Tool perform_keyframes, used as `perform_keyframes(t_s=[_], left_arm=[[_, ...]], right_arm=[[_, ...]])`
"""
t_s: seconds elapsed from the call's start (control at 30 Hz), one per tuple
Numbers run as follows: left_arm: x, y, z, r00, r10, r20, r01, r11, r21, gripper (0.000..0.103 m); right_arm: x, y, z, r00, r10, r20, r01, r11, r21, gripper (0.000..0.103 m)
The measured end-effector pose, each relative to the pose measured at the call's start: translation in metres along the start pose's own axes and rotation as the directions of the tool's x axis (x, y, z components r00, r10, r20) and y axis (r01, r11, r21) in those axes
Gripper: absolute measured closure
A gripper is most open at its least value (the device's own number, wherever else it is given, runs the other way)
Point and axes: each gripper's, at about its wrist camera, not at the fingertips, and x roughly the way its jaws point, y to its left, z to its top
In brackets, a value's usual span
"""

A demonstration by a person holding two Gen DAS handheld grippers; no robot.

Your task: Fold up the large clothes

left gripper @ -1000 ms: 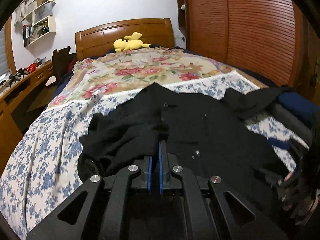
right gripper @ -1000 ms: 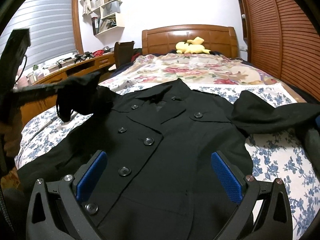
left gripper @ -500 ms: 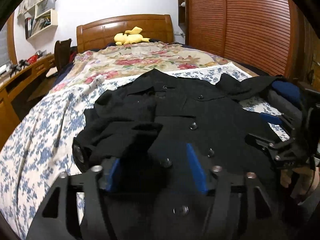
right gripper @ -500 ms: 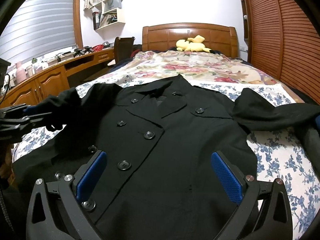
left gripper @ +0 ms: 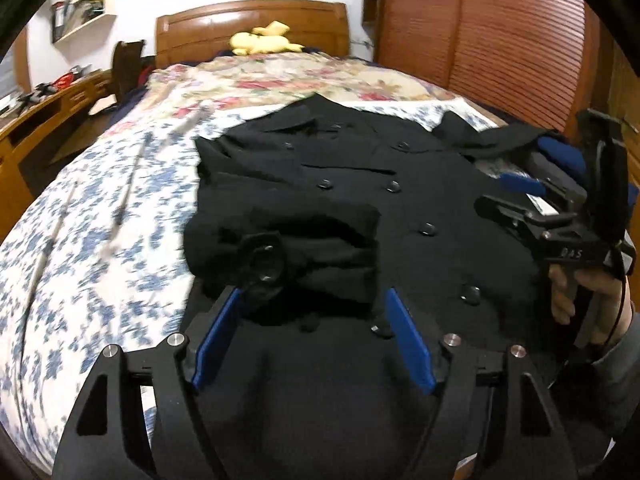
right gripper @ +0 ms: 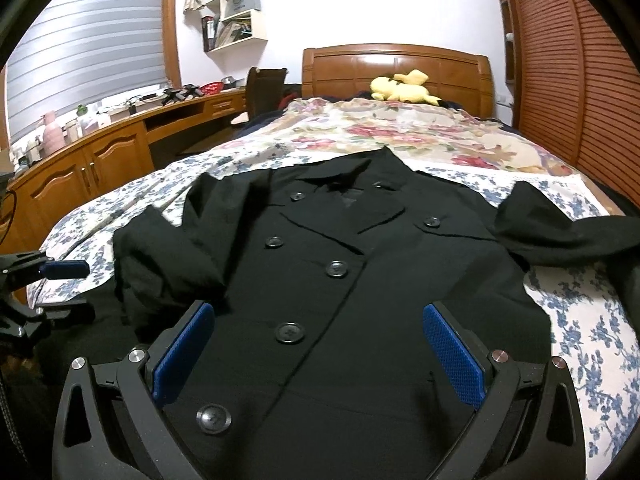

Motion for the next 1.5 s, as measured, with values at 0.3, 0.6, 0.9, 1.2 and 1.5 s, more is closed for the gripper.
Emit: perform_keyframes(t_s=[0.3,0.6,0.9,1.2,1.5], left_arm=[[-0.033,0.042,-0.008,0.994,0.072,0.077,-0.068,0.996,-0.060,0.028],[-0.058,0.085,-0.021,0.984,0.132,0.118,-0.120,0.987,-0.109,0.028],[-0.076,0.114,-0.028,0.977,0.156,0.148,-0.130,0.977,-0.168,0.028],[-0.076,0.101,-0.021,0.978,0.129,0.166,-0.105,0.984,-0.144,0.028],[-0.071,0.077,-0.012,0.980,0.085,0.180,-0.065,0.991,-0.113,0.028]], right_arm=[[0.012,0.023,0.012,0.991,0.124,-0.039,-0.126,0.990,-0.058,0.005],[0.053,0.065,0.042,0.964,0.233,-0.129,-0.250,0.959,-0.136,0.015],[0.110,0.103,0.058,0.938,0.231,-0.259,-0.294,0.925,-0.241,0.016],[0.101,0.058,0.045,0.940,0.192,-0.282,-0.278,0.911,-0.306,0.091],[-0.038,-0.052,0.049,0.990,0.138,0.034,-0.129,0.974,-0.183,0.091]])
